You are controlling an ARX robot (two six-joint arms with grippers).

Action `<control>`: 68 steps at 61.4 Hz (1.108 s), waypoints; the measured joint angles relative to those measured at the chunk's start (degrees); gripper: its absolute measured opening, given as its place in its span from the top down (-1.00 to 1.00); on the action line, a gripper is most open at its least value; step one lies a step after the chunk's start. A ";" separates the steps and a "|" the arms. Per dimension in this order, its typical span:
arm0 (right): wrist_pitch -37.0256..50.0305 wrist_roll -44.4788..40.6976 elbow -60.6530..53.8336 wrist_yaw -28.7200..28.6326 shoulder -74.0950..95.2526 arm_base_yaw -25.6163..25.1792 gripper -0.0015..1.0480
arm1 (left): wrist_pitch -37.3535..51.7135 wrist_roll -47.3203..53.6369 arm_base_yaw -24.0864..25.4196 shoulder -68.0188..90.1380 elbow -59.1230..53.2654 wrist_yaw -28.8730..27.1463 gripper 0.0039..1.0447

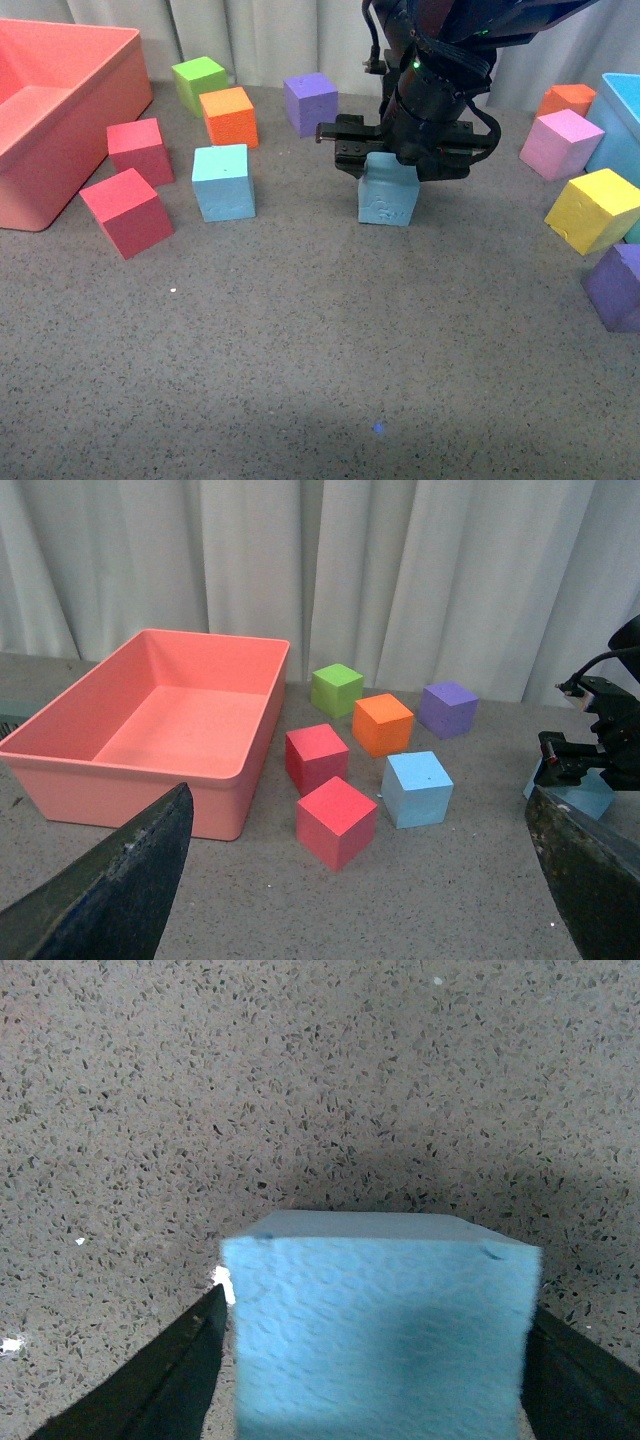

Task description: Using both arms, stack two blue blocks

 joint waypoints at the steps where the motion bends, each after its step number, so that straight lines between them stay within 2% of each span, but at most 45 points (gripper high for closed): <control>1: 0.02 0.00 -0.13 0.00 -0.07 -0.02 -0.61 | 0.00 0.00 0.00 0.00 0.00 0.00 -0.88; 7: 0.35 0.04 -1.27 0.09 -0.92 -0.15 -0.85 | 0.00 0.00 0.00 0.00 0.00 0.00 -0.88; 20: 4.07 -0.48 -5.95 1.64 -6.12 -0.50 -0.81 | 0.00 0.00 0.00 0.00 0.00 0.00 -0.88; 29: 10.64 -3.54 -13.66 5.29 -13.60 -0.50 -0.81 | 0.00 0.00 0.00 0.00 0.00 0.00 -0.88; 32: 22.69 -6.69 -18.60 10.19 -14.71 -0.55 -0.69 | 0.00 0.00 0.00 0.00 0.00 0.02 -0.88; 35: 38.73 -11.34 -26.29 14.16 -16.17 -0.90 -0.53 | 0.00 0.00 0.00 0.00 0.00 0.11 -0.88; 41: 69.42 -16.33 -43.69 13.20 -19.96 -2.91 -0.19 | 0.00 0.00 0.00 0.02 0.00 -0.04 -0.88; 44: 80.59 -17.40 -50.53 12.31 -22.97 -4.31 -0.02 | 0.00 0.00 0.00 0.00 0.00 -0.09 -0.88; 46: 85.05 -17.81 -53.90 11.76 -25.46 -5.14 0.08 | 0.00 0.00 0.00 0.00 0.00 -0.09 -0.88; 51: 91.10 -18.47 -60.87 10.45 -32.26 -7.19 0.35 | 0.00 0.00 0.00 0.00 0.00 -0.04 -0.88; 62: 93.02 -19.04 -74.18 6.91 -41.48 -10.60 0.99 | 0.00 0.00 0.00 0.00 0.00 -0.04 -0.88; 68: 90.47 -19.26 -78.62 5.40 -46.88 -11.74 0.98 | 0.00 0.00 0.00 0.00 0.00 -0.07 -0.88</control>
